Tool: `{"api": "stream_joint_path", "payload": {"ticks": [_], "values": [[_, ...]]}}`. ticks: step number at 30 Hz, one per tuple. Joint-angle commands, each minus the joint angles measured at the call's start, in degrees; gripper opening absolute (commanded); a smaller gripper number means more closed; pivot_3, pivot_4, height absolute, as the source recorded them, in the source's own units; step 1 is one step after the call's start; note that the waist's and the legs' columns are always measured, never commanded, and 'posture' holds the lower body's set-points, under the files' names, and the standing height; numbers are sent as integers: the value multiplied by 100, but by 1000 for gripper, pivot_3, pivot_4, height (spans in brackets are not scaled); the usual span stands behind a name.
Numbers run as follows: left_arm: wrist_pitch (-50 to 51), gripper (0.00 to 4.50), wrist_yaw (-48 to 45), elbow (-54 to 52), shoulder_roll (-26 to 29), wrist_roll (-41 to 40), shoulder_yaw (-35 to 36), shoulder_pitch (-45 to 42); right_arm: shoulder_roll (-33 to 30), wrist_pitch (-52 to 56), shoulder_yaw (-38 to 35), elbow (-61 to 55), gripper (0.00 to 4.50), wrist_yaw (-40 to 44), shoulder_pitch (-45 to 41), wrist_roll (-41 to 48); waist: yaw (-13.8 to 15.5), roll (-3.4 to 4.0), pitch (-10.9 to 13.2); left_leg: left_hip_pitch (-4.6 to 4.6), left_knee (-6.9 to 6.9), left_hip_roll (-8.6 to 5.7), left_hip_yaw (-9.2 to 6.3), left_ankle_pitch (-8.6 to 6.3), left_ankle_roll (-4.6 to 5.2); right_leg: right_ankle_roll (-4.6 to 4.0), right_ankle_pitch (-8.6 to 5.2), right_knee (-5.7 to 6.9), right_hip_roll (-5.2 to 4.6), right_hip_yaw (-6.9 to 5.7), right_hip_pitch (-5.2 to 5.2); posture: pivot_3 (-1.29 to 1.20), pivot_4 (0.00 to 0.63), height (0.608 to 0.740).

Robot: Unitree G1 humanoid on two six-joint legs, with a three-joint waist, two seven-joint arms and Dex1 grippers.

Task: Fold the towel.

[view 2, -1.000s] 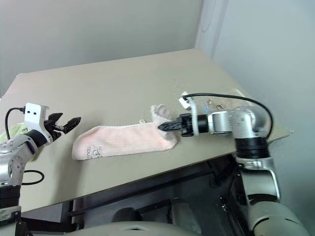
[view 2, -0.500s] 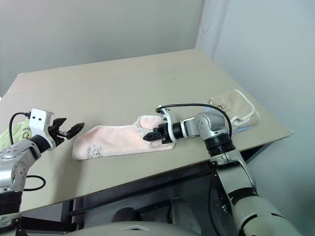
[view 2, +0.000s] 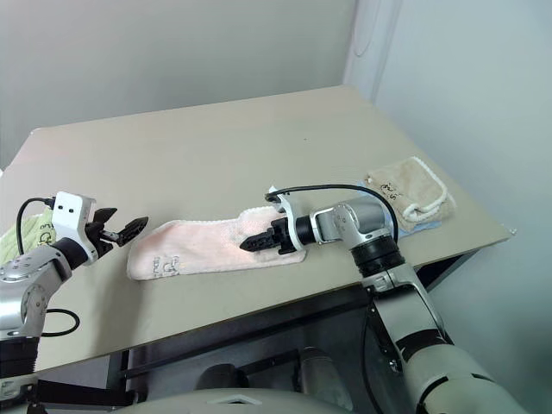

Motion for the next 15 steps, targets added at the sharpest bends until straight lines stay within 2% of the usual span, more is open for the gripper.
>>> {"api": "stream_joint_path", "payload": {"ticks": [1,2,3,6,7,11,13,15], "values": [[-114,4234,-33,-52,154,28,173,-28,-138,-72,-197,-631,3945,387,17,295,1,0,0,-1,0,0,0,0,0,0,0,0,0,0,0,0,0,740],[-98,4234,-42,-70,169,7,207,-18,-174,-186,-339,-753,4350,467,33,361,2,0,0,-1,0,0,0,0,0,0,0,0,0,0,-1,0,0,740],[-60,4234,-87,-135,180,-69,260,9,-236,-449,-427,-903,4464,571,81,358,3,0,0,-2,0,0,0,0,0,0,0,0,0,0,-1,0,0,740],[89,4234,-216,-350,178,-364,452,68,-286,-1472,-637,-1138,4464,711,273,155,2,-1,-1,-1,0,0,0,0,0,1,0,-1,0,-1,-1,0,0,740],[96,4234,-283,-420,205,-408,482,116,-257,-2169,-666,-1088,4464,746,374,-75,1,-3,-2,-1,0,0,0,0,0,1,0,-2,0,-1,-1,0,0,740],[387,4234,-768,-947,380,-837,558,456,-143,-4201,-749,-310,4464,1215,623,-623,-15,-6,-3,2,0,0,2,0,-1,0,-1,-2,0,-1,-1,0,0,740],[730,4234,-955,-1498,379,-1405,599,458,-174,-4643,-643,16,4464,1505,683,-805,-14,-6,-2,1,0,1,4,0,-1,0,-1,-2,0,-1,0,0,0,740],[957,4234,-935,-1833,328,-1679,404,187,-200,-4520,-627,275,4464,1651,631,-818,16,-11,3,-1,2,1,3,0,-1,-1,-1,-1,-1,0,0,0,0,740]]}}
